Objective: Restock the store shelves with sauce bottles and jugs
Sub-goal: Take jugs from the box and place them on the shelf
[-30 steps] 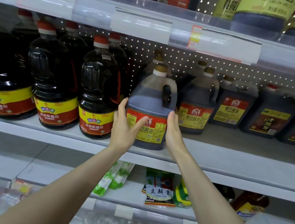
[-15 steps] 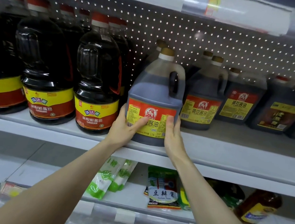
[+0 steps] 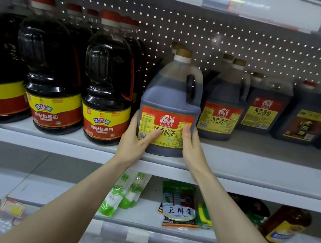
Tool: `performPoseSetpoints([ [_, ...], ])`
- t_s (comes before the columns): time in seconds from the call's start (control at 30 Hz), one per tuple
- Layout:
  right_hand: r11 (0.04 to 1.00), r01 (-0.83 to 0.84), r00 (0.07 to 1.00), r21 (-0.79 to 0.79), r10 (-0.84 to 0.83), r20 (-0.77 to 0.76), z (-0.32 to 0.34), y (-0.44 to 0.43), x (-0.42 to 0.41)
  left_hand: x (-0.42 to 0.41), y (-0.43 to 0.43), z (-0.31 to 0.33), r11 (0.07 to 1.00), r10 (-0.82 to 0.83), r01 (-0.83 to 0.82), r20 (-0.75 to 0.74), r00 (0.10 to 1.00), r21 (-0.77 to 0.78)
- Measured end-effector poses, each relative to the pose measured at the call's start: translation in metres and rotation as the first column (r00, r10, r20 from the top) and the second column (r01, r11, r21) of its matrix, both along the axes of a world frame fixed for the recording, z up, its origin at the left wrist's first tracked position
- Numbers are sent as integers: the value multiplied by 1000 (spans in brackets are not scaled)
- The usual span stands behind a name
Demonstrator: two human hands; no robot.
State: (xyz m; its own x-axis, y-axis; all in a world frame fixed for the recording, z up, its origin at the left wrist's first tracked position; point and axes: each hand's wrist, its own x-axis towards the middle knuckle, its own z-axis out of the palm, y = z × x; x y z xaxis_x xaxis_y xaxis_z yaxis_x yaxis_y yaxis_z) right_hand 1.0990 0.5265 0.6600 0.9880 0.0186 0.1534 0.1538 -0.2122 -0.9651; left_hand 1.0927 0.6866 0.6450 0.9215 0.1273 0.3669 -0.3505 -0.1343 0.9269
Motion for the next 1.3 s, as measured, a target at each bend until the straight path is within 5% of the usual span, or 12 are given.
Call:
performPoseSetpoints([
  [0.4, 996, 12, 1000, -90, -14, -17, 4, 2, 1, 8, 6, 1, 998, -54, 54, -29, 998, -27],
  [1.3, 999, 29, 999, -30, -29, 14, 0, 1, -3, 7, 7, 3, 997, -64, 62, -40, 997, -37],
])
